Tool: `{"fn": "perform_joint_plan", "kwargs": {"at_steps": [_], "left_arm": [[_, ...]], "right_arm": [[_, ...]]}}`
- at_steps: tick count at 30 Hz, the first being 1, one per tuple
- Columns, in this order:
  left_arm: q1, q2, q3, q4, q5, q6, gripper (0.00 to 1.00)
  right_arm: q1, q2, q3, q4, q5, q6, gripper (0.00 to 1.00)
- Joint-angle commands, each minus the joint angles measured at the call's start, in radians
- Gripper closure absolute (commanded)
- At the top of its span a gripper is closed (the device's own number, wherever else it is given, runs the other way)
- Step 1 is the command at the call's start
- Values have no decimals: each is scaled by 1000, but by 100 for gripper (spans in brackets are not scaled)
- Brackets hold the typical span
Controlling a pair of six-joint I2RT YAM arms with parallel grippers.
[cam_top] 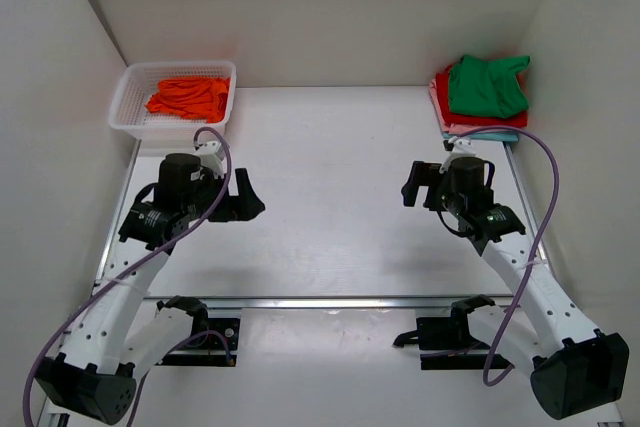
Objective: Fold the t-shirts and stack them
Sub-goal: Grab crumpled tshirt from bin with the left arm
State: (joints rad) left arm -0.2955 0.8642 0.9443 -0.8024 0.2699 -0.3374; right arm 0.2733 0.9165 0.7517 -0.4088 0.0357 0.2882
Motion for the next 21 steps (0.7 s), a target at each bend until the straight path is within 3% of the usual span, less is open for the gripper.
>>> {"fn": "perform_joint_plan", "kwargs": {"at_steps": [1, 7, 10, 14, 15, 17, 18, 20, 21], "left_arm": [[3, 41, 96, -4, -43, 31, 1], [5, 52, 157, 141, 38, 77, 1], [79, 126, 262, 232, -60, 78, 1], [107, 452, 552, 177, -182, 185, 1], [122, 528, 624, 186, -157, 202, 2], [145, 622, 698, 232, -95, 227, 15], [169, 680, 747, 264, -89, 230, 53], [211, 788, 868, 287, -147, 186, 88], [229, 865, 905, 278, -181, 176, 93]], "right_arm": [[-16, -21, 1, 45, -16, -9, 1], [-57, -36, 21, 24, -26, -29, 1], [-82, -45, 55, 8, -74, -43, 1], [-66, -41, 78, 19, -83, -46, 1], [-63, -35, 75, 24, -82, -53, 1], [-59, -13, 89, 33, -83, -64, 1], [-57, 2, 97, 33, -92, -73, 1], [-62, 47, 113, 48, -105, -84, 0], [-59, 61, 120, 51, -103, -90, 1]]}}
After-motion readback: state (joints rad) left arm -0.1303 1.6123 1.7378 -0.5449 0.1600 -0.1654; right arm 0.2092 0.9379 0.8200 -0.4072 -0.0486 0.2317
